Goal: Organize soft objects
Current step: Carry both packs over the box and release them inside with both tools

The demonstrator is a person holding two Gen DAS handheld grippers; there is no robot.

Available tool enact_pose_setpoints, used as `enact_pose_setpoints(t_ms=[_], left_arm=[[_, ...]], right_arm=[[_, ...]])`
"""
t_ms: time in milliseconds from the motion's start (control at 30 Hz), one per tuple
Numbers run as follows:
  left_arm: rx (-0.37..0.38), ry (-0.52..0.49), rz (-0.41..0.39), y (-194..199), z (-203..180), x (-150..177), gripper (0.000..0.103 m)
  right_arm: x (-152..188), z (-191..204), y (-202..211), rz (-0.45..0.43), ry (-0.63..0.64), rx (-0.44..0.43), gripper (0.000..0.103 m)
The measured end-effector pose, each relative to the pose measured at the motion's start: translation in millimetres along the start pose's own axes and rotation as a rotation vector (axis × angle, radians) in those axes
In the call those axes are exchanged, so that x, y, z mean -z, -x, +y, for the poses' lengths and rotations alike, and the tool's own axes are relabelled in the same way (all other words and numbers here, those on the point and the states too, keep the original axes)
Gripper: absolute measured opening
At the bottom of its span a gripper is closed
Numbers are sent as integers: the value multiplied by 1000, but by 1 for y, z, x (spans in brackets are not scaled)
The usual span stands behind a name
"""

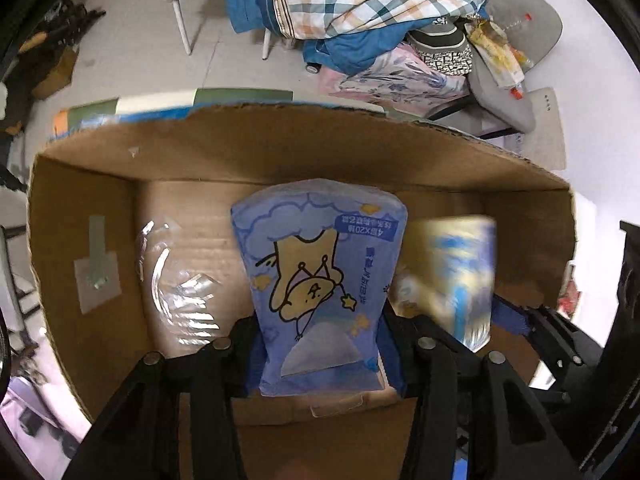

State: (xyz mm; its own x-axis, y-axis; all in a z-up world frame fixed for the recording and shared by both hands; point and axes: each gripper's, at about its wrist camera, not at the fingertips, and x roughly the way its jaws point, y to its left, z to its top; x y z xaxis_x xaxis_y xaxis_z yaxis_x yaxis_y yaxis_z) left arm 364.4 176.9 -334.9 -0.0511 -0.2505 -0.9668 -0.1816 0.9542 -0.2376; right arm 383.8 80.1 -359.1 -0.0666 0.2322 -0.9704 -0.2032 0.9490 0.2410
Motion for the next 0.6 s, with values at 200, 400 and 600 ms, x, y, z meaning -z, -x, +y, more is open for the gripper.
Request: enact_pose_setpoints(t_ms=[200,400,600], left_arm=[[1,-4,-1,6,1,10,85],[-14,15,-54,22,9,34,98],[-43,30,-117,39,14,68,99]], right_arm=[[1,-2,3,0,-10,12,85],[19,-1,17,-1,-6,53,92],[42,0,34,-24,12,95,103]])
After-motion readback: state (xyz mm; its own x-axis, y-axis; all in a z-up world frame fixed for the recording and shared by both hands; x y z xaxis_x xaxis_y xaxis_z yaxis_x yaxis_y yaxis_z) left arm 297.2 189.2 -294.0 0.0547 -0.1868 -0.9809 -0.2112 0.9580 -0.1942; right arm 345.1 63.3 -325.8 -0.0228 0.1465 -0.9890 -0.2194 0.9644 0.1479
